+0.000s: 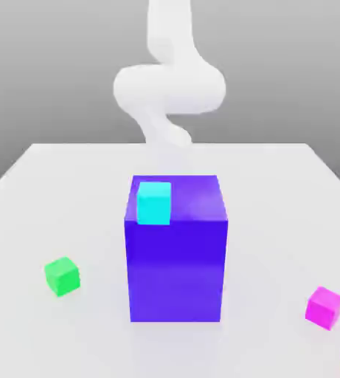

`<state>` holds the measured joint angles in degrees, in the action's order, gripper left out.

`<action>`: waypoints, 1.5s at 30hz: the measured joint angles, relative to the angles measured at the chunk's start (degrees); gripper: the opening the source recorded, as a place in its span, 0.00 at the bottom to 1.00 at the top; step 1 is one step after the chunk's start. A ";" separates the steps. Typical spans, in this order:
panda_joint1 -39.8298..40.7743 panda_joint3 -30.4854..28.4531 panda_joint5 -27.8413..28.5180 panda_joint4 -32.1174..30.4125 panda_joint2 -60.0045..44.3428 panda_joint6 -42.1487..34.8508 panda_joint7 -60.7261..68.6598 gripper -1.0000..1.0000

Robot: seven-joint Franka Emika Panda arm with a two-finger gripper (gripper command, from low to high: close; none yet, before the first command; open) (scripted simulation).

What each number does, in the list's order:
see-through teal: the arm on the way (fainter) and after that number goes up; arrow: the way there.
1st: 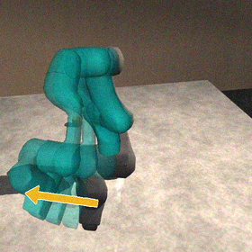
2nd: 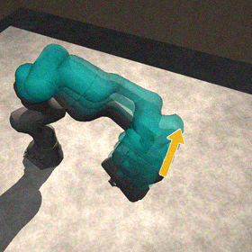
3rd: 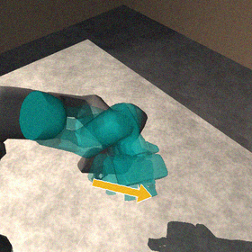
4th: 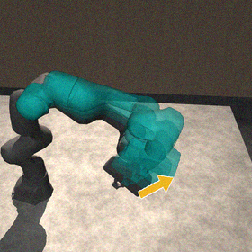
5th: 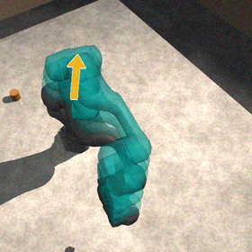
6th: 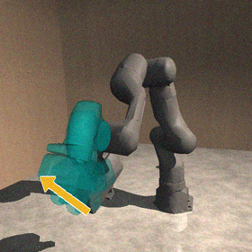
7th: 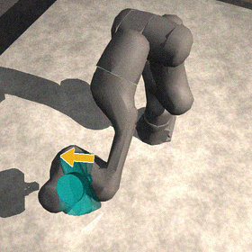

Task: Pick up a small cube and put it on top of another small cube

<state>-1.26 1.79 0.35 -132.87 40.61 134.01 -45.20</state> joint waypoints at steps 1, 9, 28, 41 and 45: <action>-0.56 0.78 0.18 -0.47 -2.25 0.96 0.25 0.50; -4.67 6.94 2.07 -3.96 -18.94 8.13 1.75 0.50; -18.91 13.33 13.44 -10.10 -58.74 26.21 -0.58 0.50; -20.13 12.23 13.55 -9.97 -59.83 27.06 -0.65 0.00; -17.31 13.83 8.23 -10.14 -53.55 23.42 1.34 0.00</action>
<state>-18.57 15.62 8.58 -143.01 -12.94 157.42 -43.86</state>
